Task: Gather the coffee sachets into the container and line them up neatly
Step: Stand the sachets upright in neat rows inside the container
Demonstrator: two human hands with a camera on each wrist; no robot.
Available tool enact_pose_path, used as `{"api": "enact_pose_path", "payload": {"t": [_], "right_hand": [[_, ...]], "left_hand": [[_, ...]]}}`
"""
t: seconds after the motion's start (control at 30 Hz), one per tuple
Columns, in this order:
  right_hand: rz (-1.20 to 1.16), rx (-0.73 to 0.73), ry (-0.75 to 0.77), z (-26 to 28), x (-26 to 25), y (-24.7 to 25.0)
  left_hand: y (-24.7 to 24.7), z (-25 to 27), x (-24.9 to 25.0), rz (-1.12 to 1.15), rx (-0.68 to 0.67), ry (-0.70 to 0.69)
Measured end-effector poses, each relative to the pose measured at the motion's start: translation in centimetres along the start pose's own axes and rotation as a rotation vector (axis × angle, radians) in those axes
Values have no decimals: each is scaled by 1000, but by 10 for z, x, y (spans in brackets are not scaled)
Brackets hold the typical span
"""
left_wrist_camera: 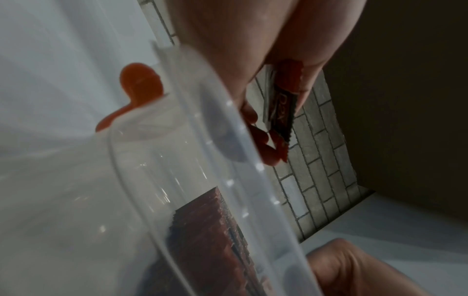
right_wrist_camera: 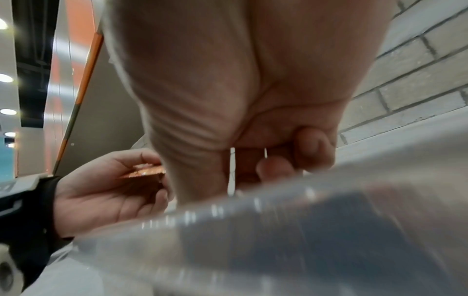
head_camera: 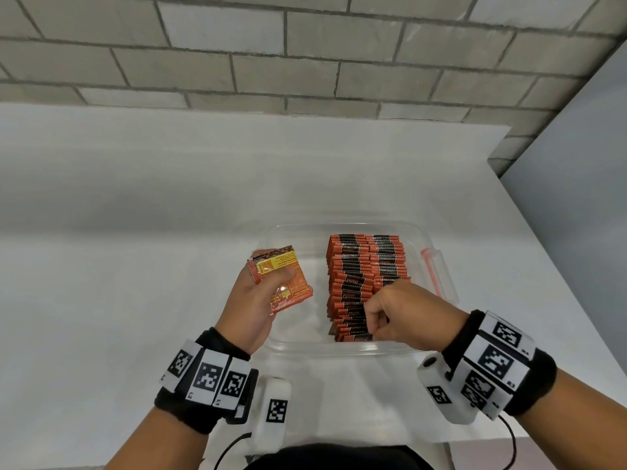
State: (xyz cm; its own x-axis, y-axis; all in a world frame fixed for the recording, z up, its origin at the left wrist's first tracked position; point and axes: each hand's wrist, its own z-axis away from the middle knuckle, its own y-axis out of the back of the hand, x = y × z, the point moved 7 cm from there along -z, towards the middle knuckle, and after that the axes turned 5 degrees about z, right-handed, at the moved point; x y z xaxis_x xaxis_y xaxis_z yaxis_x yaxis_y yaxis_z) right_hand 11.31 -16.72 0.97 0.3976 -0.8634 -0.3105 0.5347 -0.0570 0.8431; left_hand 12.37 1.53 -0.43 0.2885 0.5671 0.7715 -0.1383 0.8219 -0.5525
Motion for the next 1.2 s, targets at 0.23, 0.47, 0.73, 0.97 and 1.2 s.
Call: {"api": "enact_pose_path", "payload": {"t": [0.23, 0.47, 0.73, 0.97, 1.2], "right_hand": [[-465, 322, -11, 29, -6, 55], [-762, 682, 106, 41, -9, 81], [-536, 905, 132, 52, 3, 72], [-801, 765, -58, 51, 23, 53], [-710, 715, -96, 55, 31, 58]], "left_hand": [[-37, 12, 13, -267, -214, -46], [-87, 11, 18, -451, -347, -121], [-83, -3, 6, -191, -214, 118], [-88, -5, 6, -251, -194, 11], [-105, 6, -17, -442, -342, 100]]}}
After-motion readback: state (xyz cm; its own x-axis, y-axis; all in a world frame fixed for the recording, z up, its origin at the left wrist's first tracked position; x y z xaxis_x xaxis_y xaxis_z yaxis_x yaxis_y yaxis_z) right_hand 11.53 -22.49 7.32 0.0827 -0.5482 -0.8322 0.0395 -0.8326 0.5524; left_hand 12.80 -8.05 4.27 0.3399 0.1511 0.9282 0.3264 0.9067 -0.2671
